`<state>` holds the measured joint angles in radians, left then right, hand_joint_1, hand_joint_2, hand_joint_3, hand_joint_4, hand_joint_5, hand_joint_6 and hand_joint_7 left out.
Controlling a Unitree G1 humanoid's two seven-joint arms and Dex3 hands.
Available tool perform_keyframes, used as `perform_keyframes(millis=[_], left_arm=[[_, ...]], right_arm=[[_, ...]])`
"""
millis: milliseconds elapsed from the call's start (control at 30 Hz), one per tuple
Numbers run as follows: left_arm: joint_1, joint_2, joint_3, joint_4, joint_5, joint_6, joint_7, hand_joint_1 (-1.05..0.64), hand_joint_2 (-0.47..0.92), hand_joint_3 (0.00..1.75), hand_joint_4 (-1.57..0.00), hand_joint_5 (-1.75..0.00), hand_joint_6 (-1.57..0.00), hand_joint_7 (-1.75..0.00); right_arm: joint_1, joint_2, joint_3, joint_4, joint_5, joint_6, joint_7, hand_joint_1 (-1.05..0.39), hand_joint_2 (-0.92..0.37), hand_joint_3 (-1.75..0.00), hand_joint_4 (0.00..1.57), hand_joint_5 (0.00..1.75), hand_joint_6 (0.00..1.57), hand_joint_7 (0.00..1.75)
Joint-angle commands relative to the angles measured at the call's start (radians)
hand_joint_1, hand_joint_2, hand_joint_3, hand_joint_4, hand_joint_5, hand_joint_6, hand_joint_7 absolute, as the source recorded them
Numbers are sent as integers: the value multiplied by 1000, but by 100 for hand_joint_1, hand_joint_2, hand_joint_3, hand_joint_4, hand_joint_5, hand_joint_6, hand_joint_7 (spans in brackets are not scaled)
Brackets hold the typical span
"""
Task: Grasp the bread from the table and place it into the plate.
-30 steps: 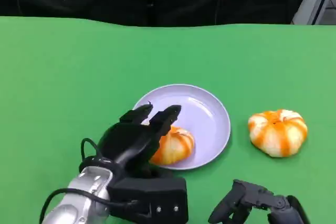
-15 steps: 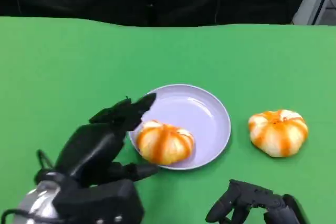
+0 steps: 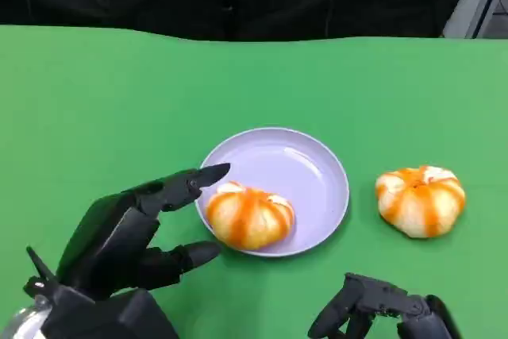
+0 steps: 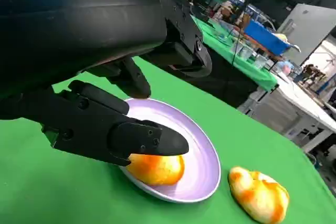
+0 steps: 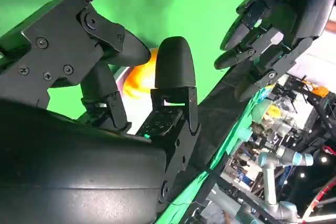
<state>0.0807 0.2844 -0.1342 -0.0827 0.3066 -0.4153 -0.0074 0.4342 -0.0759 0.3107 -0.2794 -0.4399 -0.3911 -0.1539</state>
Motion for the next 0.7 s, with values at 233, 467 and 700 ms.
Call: perform_keyframes(millis=[233,467,700], left_arm=[[255,-79,108,13,-288,-194,2,2,61,100,-81,-154,-86,-115],[260,-105,121,34,-329,-211,-42,5,42,133,-80,-174,-79,-152],[234,-112,133,66,-316,-217,-66,6,39,135,-81,-173,-79,-153]], right_arm=[[11,-35,-47,4,35,-34,19,-8,-34,-123,78,155,84,117],[26,-46,-65,2,19,-49,14,-10,-36,-120,81,158,85,116],[35,-44,-71,-5,14,-49,18,-10,-37,-117,81,157,85,115]])
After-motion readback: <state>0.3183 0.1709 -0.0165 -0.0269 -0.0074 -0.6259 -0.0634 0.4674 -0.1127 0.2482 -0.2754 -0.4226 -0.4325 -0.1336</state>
